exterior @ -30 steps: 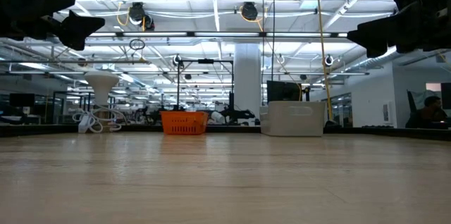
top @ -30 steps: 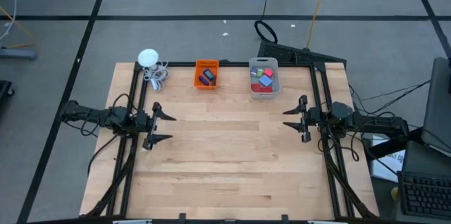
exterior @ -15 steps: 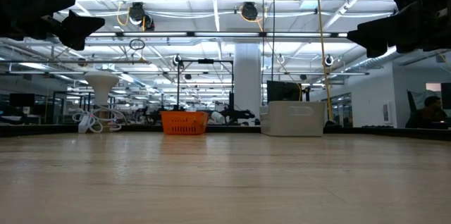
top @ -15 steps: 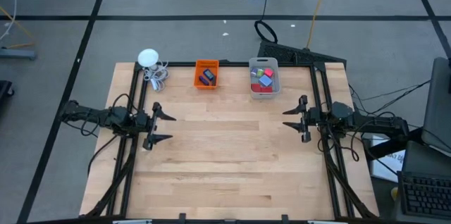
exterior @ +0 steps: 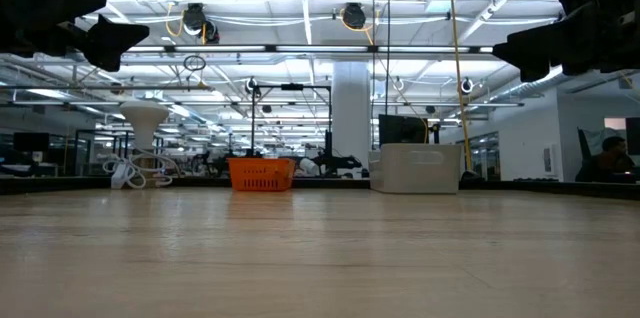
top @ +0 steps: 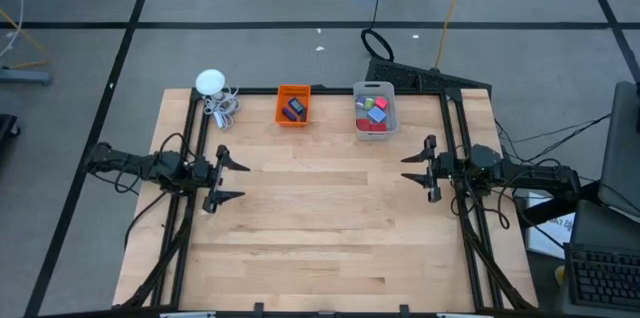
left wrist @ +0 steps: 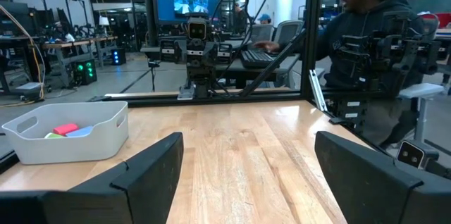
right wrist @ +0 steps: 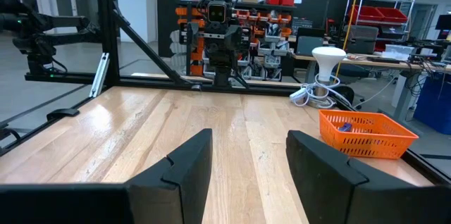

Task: Pick & Place Office items
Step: Return to Home Position

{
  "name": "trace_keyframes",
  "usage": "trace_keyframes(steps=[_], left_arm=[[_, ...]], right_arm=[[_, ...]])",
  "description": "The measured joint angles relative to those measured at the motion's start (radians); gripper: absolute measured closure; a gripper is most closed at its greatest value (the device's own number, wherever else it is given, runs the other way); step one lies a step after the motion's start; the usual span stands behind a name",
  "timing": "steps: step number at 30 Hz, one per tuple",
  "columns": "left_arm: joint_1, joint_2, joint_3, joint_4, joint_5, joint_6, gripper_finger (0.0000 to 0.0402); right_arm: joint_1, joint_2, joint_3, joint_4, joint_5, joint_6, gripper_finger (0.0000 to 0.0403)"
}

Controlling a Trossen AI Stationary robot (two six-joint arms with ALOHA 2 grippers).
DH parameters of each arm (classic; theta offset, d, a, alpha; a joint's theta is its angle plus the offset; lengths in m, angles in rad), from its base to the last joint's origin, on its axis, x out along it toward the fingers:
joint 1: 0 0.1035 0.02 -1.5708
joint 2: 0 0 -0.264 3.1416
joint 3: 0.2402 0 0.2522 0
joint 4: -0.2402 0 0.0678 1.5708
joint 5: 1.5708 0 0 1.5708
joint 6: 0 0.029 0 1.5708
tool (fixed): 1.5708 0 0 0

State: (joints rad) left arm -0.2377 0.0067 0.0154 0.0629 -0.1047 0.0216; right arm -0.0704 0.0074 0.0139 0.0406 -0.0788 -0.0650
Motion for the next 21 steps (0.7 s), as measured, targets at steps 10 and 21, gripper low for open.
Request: trace_keyframes(steps=[10,21], left_arm=[[0.000,0.000,0.000,0.000,0.000,0.000,0.0091],[0.000,0.000,0.000,0.000,0.000,0.000,0.0077]], right_arm=[[0.000,0.000,0.000,0.000,0.000,0.000,0.0232],[0.000,0.000,0.000,0.000,0.000,0.000,0.0232]])
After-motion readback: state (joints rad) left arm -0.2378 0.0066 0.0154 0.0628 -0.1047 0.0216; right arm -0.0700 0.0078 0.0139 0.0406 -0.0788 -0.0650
